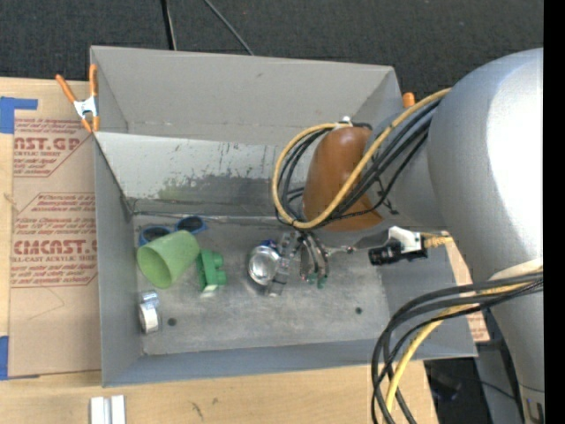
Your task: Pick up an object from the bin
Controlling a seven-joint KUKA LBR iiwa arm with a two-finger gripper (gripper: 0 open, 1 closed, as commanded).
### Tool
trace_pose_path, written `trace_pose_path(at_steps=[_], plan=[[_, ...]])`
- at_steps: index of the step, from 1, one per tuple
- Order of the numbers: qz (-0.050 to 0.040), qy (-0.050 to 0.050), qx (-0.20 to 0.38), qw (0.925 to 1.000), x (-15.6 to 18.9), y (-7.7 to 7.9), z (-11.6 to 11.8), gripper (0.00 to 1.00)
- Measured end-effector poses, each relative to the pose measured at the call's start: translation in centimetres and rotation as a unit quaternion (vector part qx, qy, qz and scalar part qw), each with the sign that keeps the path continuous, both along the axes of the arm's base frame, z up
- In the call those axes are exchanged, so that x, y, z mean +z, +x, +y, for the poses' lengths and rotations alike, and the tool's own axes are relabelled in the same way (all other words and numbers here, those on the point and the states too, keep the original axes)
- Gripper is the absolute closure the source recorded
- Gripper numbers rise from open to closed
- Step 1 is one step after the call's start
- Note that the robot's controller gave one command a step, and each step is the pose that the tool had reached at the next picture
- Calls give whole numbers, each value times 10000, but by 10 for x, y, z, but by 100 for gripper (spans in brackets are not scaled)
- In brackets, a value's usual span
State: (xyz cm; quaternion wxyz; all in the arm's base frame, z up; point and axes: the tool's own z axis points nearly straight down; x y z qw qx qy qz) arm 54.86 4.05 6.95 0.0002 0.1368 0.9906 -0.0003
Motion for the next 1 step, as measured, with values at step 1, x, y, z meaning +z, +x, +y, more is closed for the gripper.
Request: trace_pose_path(at_steps=[1], plan=[[-48, 10, 235, 9997, 182, -6, 2, 100]])
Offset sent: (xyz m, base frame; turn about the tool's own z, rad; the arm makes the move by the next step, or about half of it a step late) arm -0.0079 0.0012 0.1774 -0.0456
